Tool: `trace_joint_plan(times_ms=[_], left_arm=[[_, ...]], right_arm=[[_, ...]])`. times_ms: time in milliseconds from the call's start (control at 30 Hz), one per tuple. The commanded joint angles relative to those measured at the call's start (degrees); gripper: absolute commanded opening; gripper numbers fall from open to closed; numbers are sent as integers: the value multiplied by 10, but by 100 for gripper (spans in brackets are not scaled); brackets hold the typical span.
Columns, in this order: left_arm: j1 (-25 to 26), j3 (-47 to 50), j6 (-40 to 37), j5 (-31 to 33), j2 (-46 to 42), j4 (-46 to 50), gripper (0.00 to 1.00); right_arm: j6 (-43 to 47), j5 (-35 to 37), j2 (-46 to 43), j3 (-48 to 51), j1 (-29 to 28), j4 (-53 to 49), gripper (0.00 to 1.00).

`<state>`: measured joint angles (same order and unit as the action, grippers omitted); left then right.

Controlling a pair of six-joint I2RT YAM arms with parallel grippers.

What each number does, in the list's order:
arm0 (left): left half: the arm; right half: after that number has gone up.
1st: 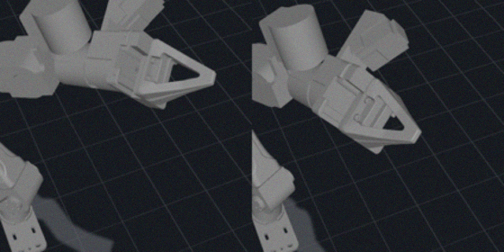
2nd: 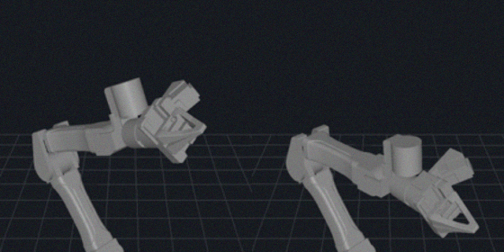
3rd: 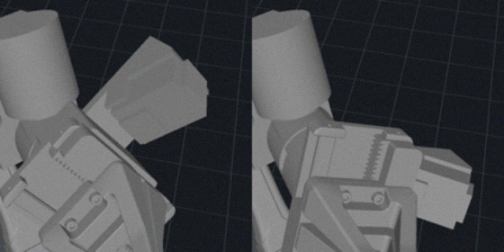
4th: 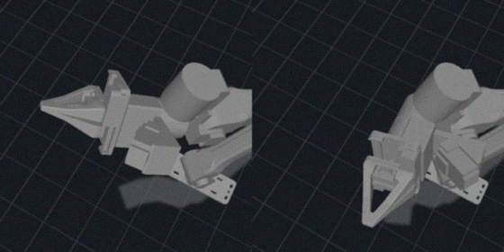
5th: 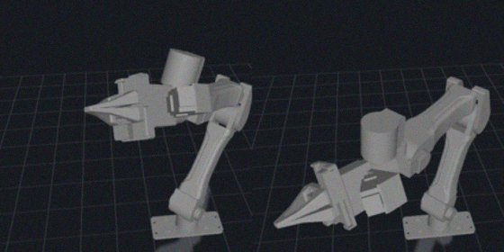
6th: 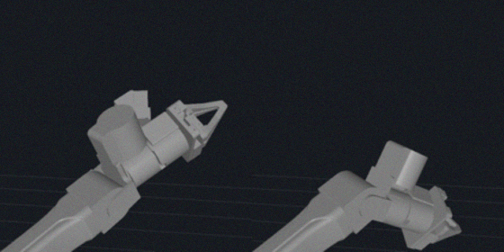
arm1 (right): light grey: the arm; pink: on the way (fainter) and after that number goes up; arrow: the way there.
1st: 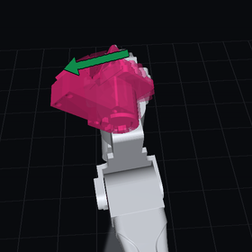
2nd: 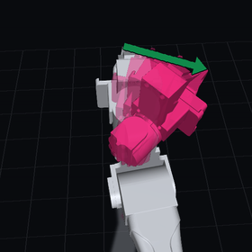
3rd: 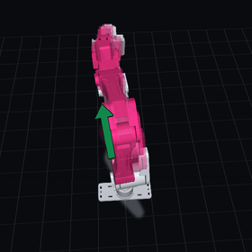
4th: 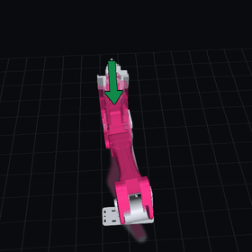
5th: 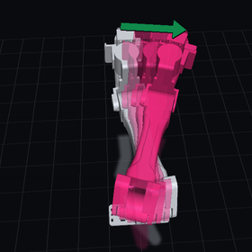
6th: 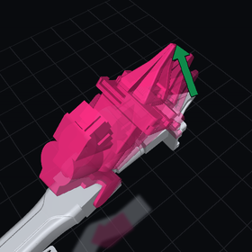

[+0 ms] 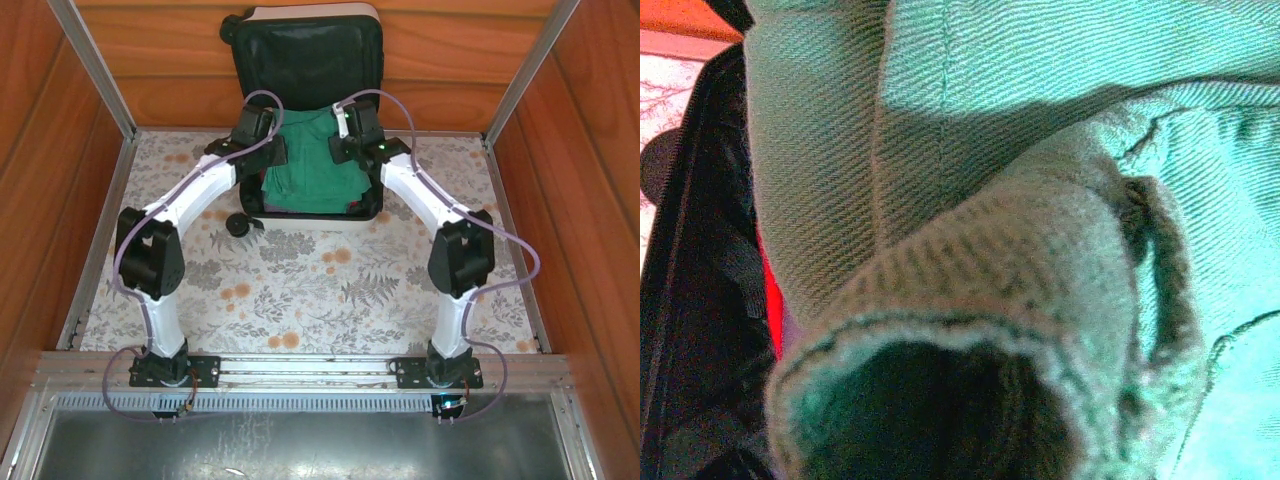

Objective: Pack the luggage

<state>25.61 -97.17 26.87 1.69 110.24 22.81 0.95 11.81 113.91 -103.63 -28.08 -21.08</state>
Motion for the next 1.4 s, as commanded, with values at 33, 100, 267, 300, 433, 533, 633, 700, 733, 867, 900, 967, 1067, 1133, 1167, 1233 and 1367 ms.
trace_joint_plan(times_ms=[33, 100, 267, 300, 433, 533, 633, 700, 733, 867, 900, 967, 1067, 1133, 1167, 1233, 1367], left_arm=[[-17, -67, -29, 17, 62, 50, 0], [-20, -103, -35, 8, 100, 63, 0], [-34, -189, -56, 10, 190, 102, 63], [-37, -202, -61, 17, 198, 110, 72], [-44, -228, -98, 68, 185, 119, 91], [-44, -234, -148, 104, 150, 118, 91], [-44, -232, -172, 131, 111, 118, 88], [-44, -229, -166, 115, 90, 118, 81], [-44, -229, -158, 94, 85, 118, 76], [-43, -238, -107, -10, 100, 117, 47], [-43, -244, -97, -22, 114, 117, 40], [-42, -258, -80, -49, 150, 116, 35], [-43, -291, -51, -73, 227, 110, 24], [-42, -308, -37, -89, 267, 110, 18], [-42, -312, -29, -89, 282, 110, 17], [-41, -316, -22, -91, 300, 110, 17], [-39, -307, -24, -70, 318, 110, 14]], right_arm=[[14, 40, 57, -65, 29, -9, 0], [12, 46, 85, -82, 32, -14, 0], [8, 60, 144, -154, 44, -71, 45], [8, 69, 153, -176, 46, -93, 65], [18, 90, 169, -246, 56, -166, 76], [27, 80, 151, -261, 63, -188, 77], [42, 54, 119, -253, 64, -189, 75], [43, 23, 96, -231, 64, -169, 67], [42, 9, 89, -222, 64, -158, 59], [25, -40, 101, -218, 64, -127, 26], [22, -50, 113, -222, 65, -116, 23], [23, -69, 132, -208, 65, -65, 20], [14, -55, 180, -209, 65, -7, 13], [6, -34, 223, -247, 66, -19, 10], [3, -27, 246, -269, 67, -30, 10], [-1, -17, 280, -300, 68, -56, 10], [-20, -6, 298, -291, 69, -91, 10]])
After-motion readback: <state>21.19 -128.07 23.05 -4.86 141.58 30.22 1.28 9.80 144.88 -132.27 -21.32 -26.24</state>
